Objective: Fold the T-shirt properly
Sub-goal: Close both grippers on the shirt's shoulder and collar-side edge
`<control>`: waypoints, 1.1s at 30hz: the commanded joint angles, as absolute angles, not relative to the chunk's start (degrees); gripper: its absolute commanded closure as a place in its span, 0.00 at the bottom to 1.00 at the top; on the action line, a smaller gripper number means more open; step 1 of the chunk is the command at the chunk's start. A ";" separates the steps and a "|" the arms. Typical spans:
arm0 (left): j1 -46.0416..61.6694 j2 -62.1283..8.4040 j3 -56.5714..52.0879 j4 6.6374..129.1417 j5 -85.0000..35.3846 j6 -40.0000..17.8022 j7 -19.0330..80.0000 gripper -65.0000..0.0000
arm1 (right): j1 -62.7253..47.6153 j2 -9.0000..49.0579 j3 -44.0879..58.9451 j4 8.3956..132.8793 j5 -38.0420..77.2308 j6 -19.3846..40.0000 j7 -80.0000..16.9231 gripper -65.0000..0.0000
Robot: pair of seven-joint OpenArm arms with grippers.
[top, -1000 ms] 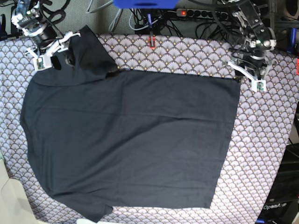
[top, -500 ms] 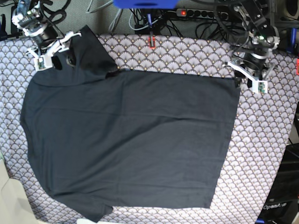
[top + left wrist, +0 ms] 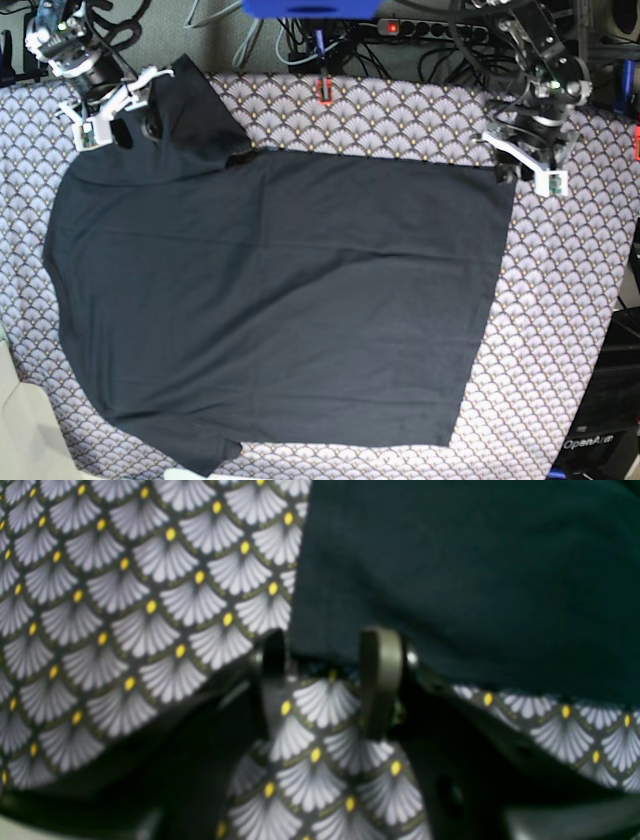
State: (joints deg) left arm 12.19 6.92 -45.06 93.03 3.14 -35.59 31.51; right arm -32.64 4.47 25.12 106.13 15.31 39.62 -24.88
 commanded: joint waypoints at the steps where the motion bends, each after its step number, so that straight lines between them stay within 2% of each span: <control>1: 11.12 7.25 -46.37 94.37 2.42 -35.47 30.37 0.62 | -33.54 5.41 25.36 107.12 16.13 40.00 -23.78 0.53; 6: 9.54 7.87 -49.71 94.02 2.86 -35.91 30.46 0.62 | -33.63 6.02 25.27 107.12 16.13 40.00 -23.78 0.53; 33: 7.34 8.13 -48.84 88.31 2.51 -35.91 30.46 0.63 | -34.95 6.11 25.63 107.21 16.13 40.00 -23.78 0.53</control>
